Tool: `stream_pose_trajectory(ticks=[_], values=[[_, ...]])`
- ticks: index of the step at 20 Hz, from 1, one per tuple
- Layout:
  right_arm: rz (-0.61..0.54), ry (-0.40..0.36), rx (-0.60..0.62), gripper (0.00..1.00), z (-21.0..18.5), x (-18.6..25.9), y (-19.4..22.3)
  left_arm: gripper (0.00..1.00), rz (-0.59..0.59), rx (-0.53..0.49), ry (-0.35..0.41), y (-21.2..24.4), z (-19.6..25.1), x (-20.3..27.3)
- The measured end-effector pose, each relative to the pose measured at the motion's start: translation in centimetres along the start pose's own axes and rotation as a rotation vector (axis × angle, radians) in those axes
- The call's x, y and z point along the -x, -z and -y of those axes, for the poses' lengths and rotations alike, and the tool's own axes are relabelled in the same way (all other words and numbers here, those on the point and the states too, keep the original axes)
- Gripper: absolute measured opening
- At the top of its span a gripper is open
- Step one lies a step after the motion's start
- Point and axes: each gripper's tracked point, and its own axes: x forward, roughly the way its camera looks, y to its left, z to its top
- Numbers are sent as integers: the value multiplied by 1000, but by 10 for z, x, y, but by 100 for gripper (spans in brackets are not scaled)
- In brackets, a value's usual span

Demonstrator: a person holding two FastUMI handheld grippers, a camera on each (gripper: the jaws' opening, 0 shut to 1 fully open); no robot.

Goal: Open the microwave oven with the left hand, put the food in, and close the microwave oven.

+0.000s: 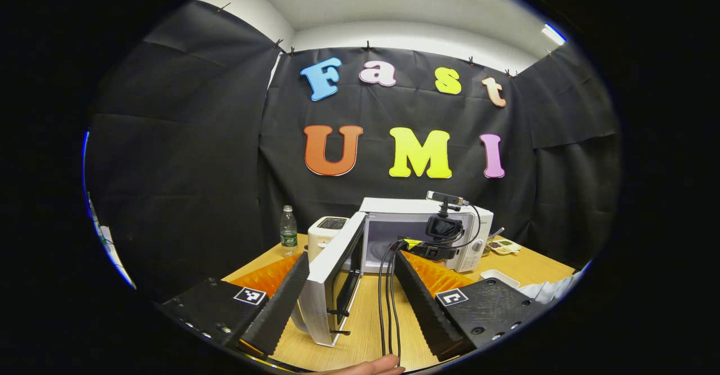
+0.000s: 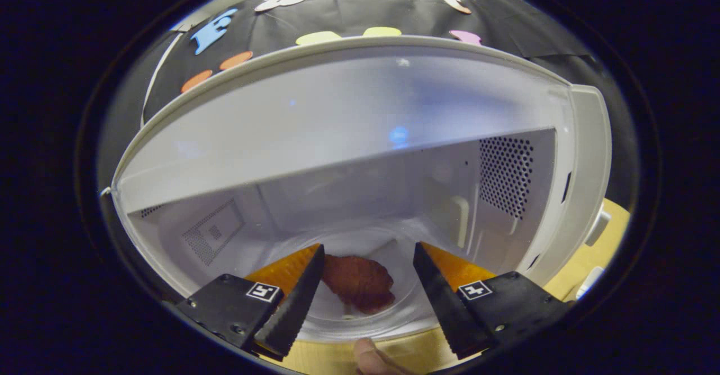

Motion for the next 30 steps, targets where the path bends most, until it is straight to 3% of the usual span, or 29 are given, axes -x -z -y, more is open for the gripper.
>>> stream_pose_trajectory(ticks=[1, 2, 3, 5, 6, 7, 8, 11, 12, 13, 14, 15, 16, 22, 23, 24, 25, 26, 27, 28, 30], values=[[-5, -9, 9, 89, -1, 5, 4, 94, -2, 0, -4, 0, -2, 0], [1, -24, 20, 100, -4, 11, 4, 94, -3, 3, -7, 2, -4, 1], [6, -40, 30, 89, -7, 19, 5, 94, -4, 5, -10, 2, -6, 3], [7, -66, 45, 90, -9, 37, 3, 94, -7, 7, -12, 3, -9, 4], [9, -86, 42, 100, -10, 47, 0, 94, -7, 8, -17, 4, -12, 4], [9, -107, 43, 91, -12, 59, -2, 82, -10, 8, -29, 6, -17, 4], [6, -122, 51, 91, -11, 72, -5, 94, -14, 9, -39, 8, -22, 7], [7, -172, 70, 91, -5, 117, -14, 94, -29, 22, -57, 18, -34, 13], [10, -179, 72, 91, 2, 132, -19, 82, -31, 29, -57, 19, -38, 14], [19, -188, 69, 90, 9, 151, -25, 94, -31, 35, -61, 21, -42, 16], [23, -196, 67, 100, 14, 167, -29, 94, -31, 40, -64, 22, -46, 17], [32, -212, 59, 90, 19, 186, -33, 94, -28, 41, -69, 23, -50, 19], [34, -214, 58, 100, 25, 203, -37, 94, -26, 39, -73, 24, -54, 21], [125, -228, 112, 100, 69, 314, -63, 93, 13, 17, -57, 24, -60, 32], [143, -223, 115, 89, 78, 329, -67, 93, 27, 17, -68, 23, -63, 36], [161, -227, 118, 90, 86, 348, -71, 92, 36, 23, -81, 23, -67, 39], [167, -223, 126, 100, 95, 361, -72, 74, 30, 28, -80, 28, -66, 38], [174, -221, 133, 100, 103, 376, -74, 66, 19, 29, -78, 32, -65, 37], [180, -219, 140, 100, 110, 386, -77, 44, 8, 21, -81, 37, -65, 37], [189, -218, 150, 100, 118, 399, -79, 30, 9, 4, -74, 39, -65, 34], [192, -224, 168, 100, 129, 417, -81, 10, 23, -46, -35, 38, -59, 34]])
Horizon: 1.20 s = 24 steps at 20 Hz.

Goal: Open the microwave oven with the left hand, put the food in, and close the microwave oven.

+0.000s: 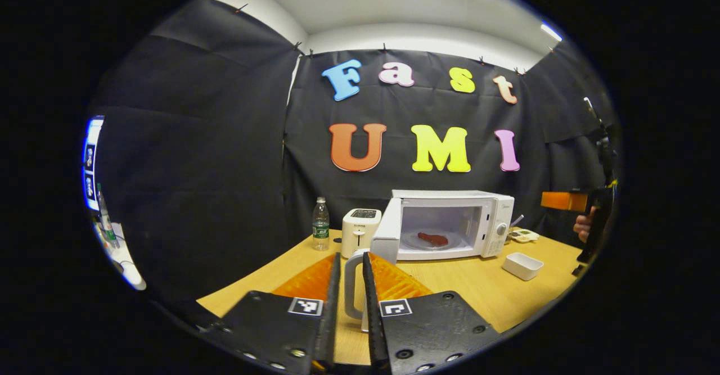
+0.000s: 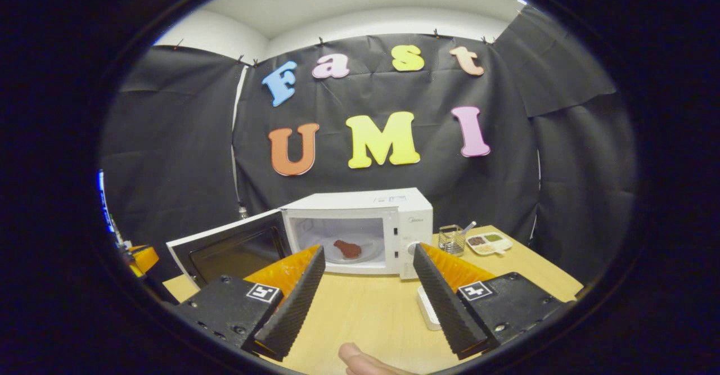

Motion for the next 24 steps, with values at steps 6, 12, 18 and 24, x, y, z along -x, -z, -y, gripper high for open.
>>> stream_pose_trajectory(ticks=[6, 12, 18, 24], values=[[-2, -3, 34, 100, 23, 40, -7, 0, -89, 25, -63, 29, -25, -13], [8, 0, 70, 100, 33, 62, -12, 0, -159, 79, -54, 69, -49, -57], [5, 14, 83, 100, 38, 77, -14, 0, -173, 96, 18, 78, -35, -71], [31, 43, 95, 100, 45, 85, -23, 0, -155, 87, 63, 73, -6, -64]])
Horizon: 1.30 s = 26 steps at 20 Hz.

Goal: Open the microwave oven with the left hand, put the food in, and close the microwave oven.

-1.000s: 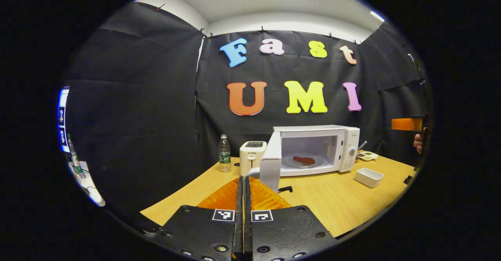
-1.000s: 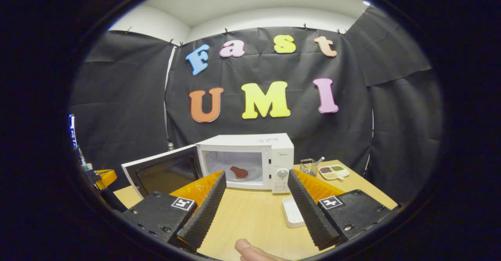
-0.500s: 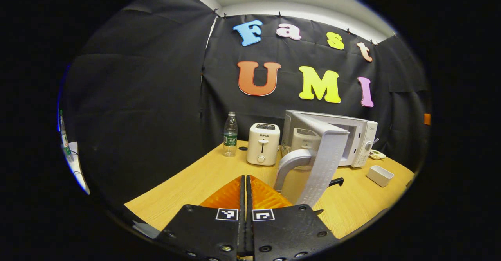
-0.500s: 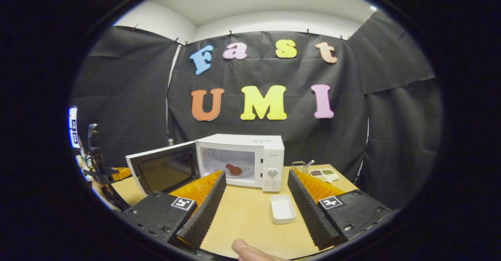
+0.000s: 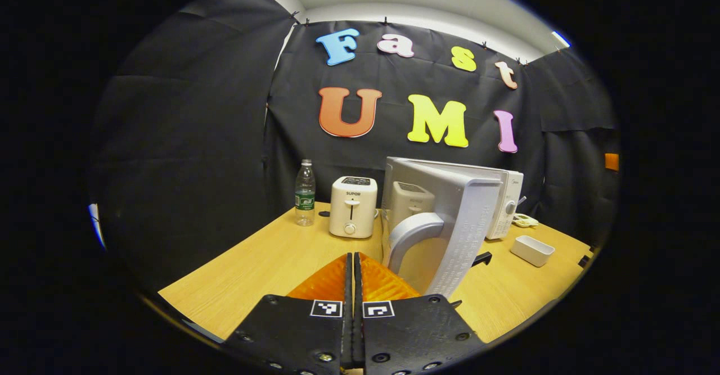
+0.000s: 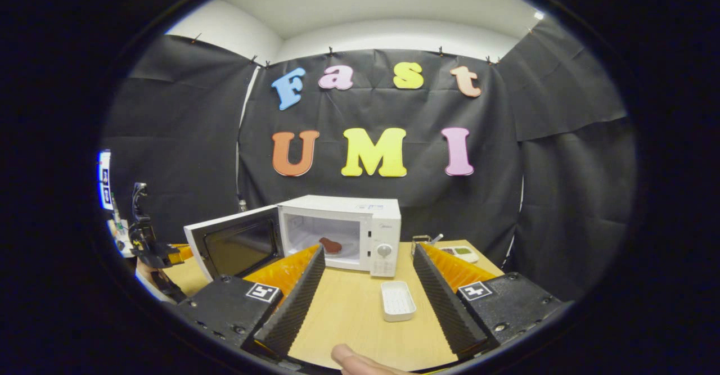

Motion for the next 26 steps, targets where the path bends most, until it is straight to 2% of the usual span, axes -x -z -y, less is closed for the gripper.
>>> stream_pose_trajectory(ticks=[3, 4, 5, 6, 10, 11, 12, 13, 26], values=[[9, 22, 20, 100, 5, 4, 2, 0, 2, -19, 10, 5, 21, 3], [4, 24, 23, 90, 7, 6, 4, 0, -1, -26, 17, 9, 28, 0], [3, 23, 25, 90, 8, 8, 4, 0, -7, -26, 32, 11, 36, 0], [6, 27, 26, 100, 11, 10, 3, 0, -12, -17, 58, 13, 48, 0], [39, 54, 22, 100, 26, 20, -5, 0, -22, 5, 105, 17, 81, -11], [42, 61, 15, 90, 30, 21, -6, 0, -25, -1, 112, 18, 89, -14], [45, 64, 7, 90, 33, 21, -6, 0, -23, -3, 117, 18, 96, -16], [49, 61, 1, 100, 35, 22, -6, 0, -19, 7, 128, 15, 103, -19], [60, 85, -47, 100, 81, 20, -3, 0, -75, -49, 255, 26, 204, -75]])
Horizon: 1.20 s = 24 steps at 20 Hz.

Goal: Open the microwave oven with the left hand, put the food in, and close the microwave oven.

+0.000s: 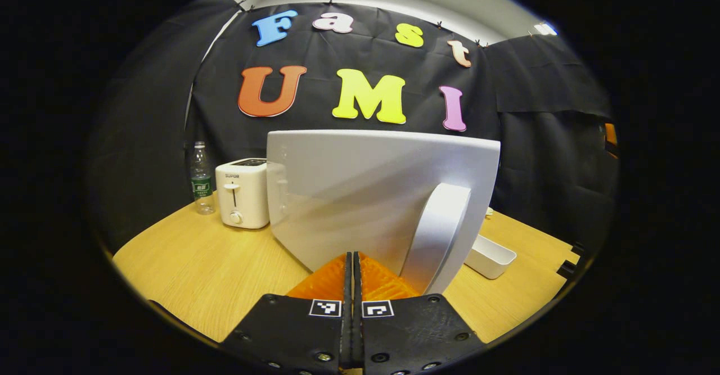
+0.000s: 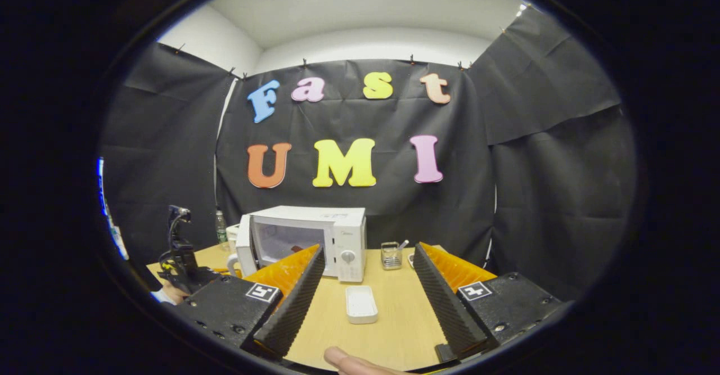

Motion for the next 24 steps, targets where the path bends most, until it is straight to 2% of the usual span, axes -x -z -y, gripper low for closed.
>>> stream_pose_trajectory(ticks=[4, 7, 8, 9, 10, 14, 15, 16, 17, 18, 22, 24], values=[[0, -7, 0, 100, 12, -13, 1, 0, 9, -10, 63, -10, 30, -36], [3, -3, 6, 100, 25, -25, 0, 0, 5, -11, 79, -17, 45, -62], [4, 1, 3, 90, 30, -31, 1, 0, 11, -11, 82, -20, 50, -72], [1, 4, 0, 100, 34, -37, 3, 0, 13, -6, 85, -24, 55, -82], [-7, 3, -4, 90, 38, -43, 6, 0, 15, 3, 89, -27, 61, -91], [-34, -3, -27, 90, 54, -70, 13, 0, 36, 15, 102, -42, 88, -124], [-41, 0, -28, 100, 59, -78, 15, 0, 37, 7, 97, -43, 92, -133], [-48, 3, -34, 90, 65, -85, 17, 0, 35, -2, 85, -43, 90, -146], [-52, 2, -44, 90, 69, -92, 18, 0, 24, 10, 78, -42, 90, -154], [-57, -2, -55, 100, 72, -99, 20, 0, 15, 29, 75, -43, 91, -162], [-68, -12, -78, 100, 83, -122, 28, 0, -8, 81, 45, -43, 86, -190], [-75, -16, -83, 100, 88, -128, 34, 0, 24, 89, 49, -50, 88, -199]])
